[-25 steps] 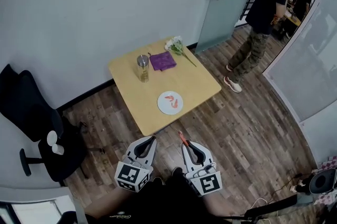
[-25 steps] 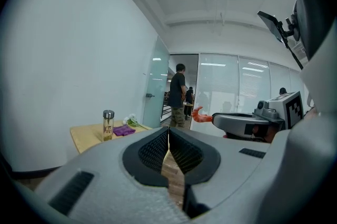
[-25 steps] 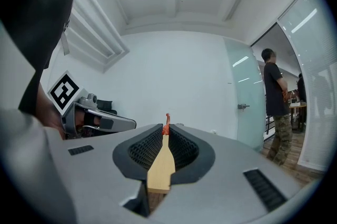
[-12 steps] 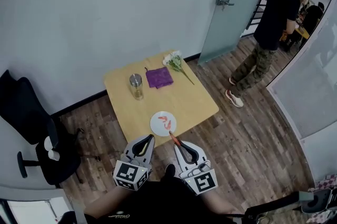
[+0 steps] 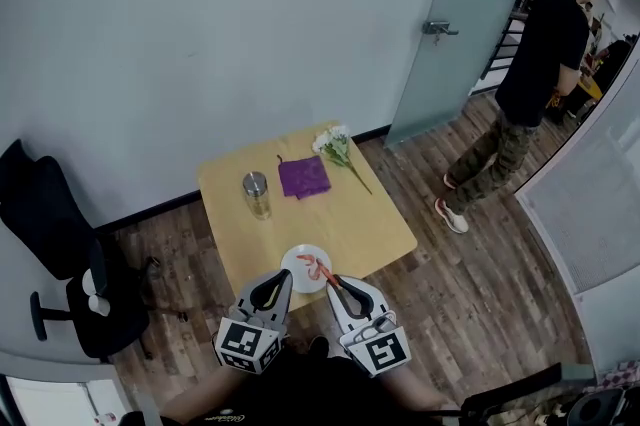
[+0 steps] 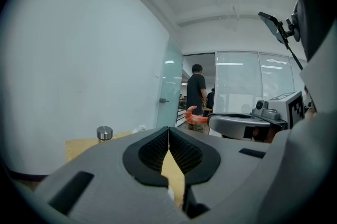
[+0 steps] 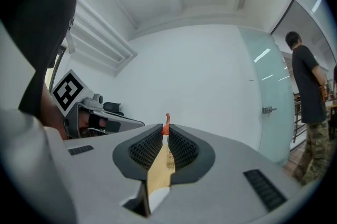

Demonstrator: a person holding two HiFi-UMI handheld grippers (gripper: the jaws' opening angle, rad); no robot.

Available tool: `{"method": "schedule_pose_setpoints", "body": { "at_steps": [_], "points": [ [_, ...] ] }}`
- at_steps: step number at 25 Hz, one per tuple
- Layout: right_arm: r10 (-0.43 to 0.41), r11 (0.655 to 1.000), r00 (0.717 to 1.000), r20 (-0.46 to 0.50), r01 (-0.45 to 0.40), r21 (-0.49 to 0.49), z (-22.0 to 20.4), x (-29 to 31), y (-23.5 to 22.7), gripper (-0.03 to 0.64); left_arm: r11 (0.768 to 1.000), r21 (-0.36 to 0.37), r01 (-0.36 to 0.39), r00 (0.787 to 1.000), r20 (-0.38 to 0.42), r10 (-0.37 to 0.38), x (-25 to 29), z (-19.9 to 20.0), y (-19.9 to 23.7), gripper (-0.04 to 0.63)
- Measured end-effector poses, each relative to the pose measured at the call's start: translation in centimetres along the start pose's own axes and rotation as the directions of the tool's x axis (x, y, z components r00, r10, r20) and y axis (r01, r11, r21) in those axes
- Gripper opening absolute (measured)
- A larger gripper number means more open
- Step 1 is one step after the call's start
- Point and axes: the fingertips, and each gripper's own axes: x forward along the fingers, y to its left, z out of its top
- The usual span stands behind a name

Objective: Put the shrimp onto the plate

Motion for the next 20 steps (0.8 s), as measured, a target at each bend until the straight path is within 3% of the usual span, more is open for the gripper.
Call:
{"method": "schedule_pose_setpoints", "body": {
  "at_steps": [12, 20],
  "points": [
    [-0.014, 0.999, 1.000, -0.005, 0.014, -0.036, 1.4, 4.9, 2.1, 0.037, 0.999, 0.015, 0.043, 0.998, 0.040, -0.044, 0.2, 2.0, 4.8, 0.003],
    [-0.036, 0.999, 0.999, -0.025, 0.035, -0.039, 0.6, 6.6, 3.0, 0.035, 0.998, 0.003, 0.069, 0.998, 0.015, -0.069, -0.1, 0.9, 6.4, 0.000]
  ]
}}
